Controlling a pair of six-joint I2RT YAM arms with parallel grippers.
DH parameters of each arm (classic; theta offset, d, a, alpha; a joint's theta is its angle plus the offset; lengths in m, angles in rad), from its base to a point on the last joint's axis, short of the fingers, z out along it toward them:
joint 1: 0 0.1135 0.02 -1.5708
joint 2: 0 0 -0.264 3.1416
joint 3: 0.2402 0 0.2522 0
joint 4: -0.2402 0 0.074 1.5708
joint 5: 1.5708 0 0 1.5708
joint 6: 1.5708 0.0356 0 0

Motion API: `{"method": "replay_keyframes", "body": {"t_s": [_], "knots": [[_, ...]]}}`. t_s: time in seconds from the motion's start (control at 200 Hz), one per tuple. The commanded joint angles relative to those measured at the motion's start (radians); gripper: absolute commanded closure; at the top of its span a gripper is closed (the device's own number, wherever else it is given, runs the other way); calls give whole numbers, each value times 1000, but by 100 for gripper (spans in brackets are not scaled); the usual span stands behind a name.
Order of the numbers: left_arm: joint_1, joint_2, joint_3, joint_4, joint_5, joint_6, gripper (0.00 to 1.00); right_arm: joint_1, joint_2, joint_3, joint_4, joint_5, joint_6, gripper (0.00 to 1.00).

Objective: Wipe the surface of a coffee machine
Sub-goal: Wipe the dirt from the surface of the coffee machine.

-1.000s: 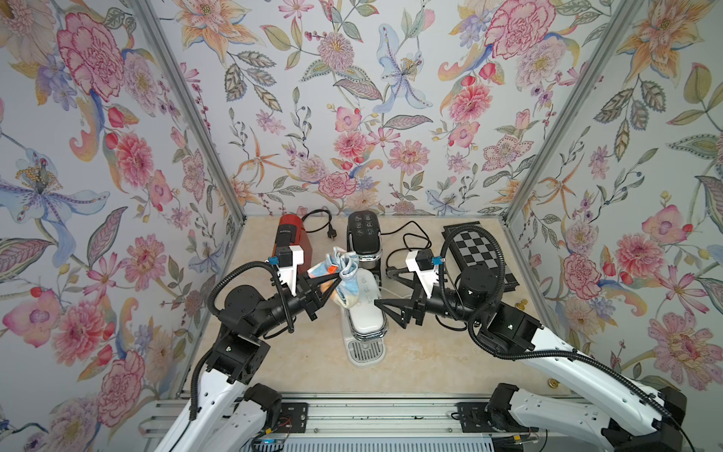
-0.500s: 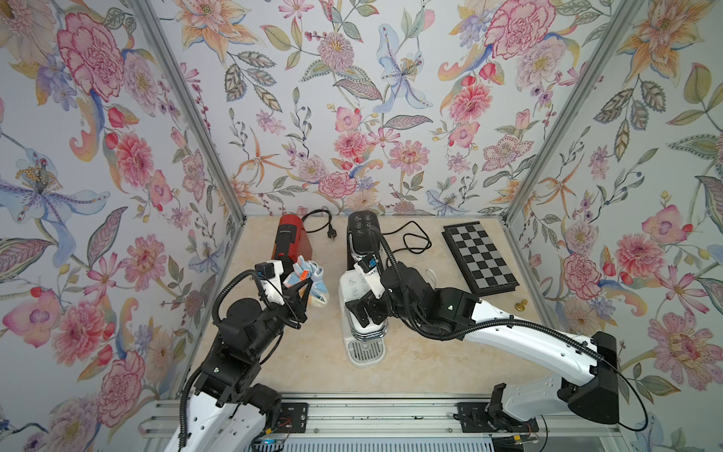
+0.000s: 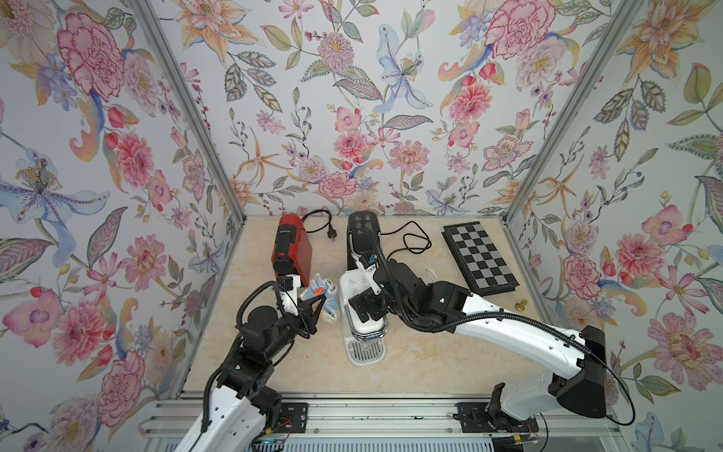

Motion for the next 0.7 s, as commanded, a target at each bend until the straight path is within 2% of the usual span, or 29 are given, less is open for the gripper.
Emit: {"method": "replay_keyframes", "body": {"t_s": [0.0,0.18,0.305,0.45,0.695], "knots": [[8,11,-40,160,85,-32,100,-30,-14,-32,-41,-97,30,4],[8,14,-103,253,83,-84,100,-44,2,-14,-25,-170,41,2],[8,10,-147,307,75,-110,100,-38,22,-16,-24,-166,56,1],[7,32,-228,452,133,-199,100,-51,36,-34,-23,-149,72,1],[-52,-108,-248,369,102,-225,100,-99,18,-99,20,-184,76,1]]}}
